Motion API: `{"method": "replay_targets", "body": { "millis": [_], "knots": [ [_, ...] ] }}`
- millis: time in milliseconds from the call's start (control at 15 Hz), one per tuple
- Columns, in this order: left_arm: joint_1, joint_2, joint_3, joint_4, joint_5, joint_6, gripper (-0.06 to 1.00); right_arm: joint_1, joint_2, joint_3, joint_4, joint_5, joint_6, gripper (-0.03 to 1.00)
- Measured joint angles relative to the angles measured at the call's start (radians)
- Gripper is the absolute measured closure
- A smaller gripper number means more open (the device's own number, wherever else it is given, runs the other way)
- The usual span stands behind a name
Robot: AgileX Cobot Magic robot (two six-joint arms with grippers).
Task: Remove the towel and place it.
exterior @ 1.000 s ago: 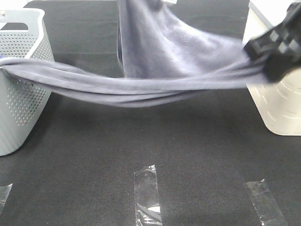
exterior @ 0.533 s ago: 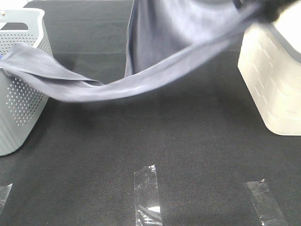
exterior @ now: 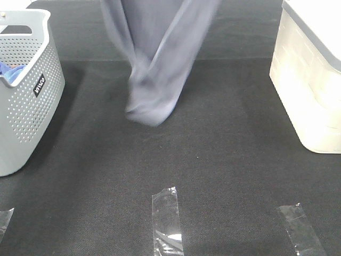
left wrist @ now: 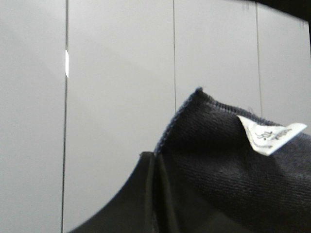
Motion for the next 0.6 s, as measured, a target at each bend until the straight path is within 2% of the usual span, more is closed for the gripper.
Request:
{"method": "replay_targets", "body": {
  "millis": [67, 133, 200, 267, 467, 533, 600],
  "knots": [
    [0.005, -0.003, 0.0, 0.033, -0.106, 0.009, 0.94, 0.001, -0.002, -0.019, -0.006, -0.089, 0.001, 0.97],
    [0.006, -0.007, 0.0, 0.063, -0.14, 0.032, 0.94, 0.002, -0.003, -0.022, -0.004, -0.12, 0.001, 0.97],
    [0.006, -0.007, 0.0, 0.094, -0.121, 0.075, 0.94, 0.003, 0.002, -0.023, 0.013, -0.106, 0.002, 0.97],
    [0.006, -0.007, 0.0, 0.114, -0.023, 0.125, 0.94, 0.003, 0.015, -0.023, 0.039, -0.04, 0.003, 0.97],
    [0.005, 0.011, 0.0, 0.127, 0.472, 0.256, 0.94, 0.001, 0.093, -0.021, 0.164, 0.266, -0.018, 0.97],
    [0.005, 0.02, 0.001, 0.133, 0.606, 0.283, 0.94, 0.001, 0.113, -0.018, 0.213, 0.354, -0.06, 0.97],
    [0.005, 0.024, 0.002, 0.137, 0.687, 0.298, 0.94, 0.001, 0.126, -0.018, 0.259, 0.404, -0.108, 0.97]
  ]
}}
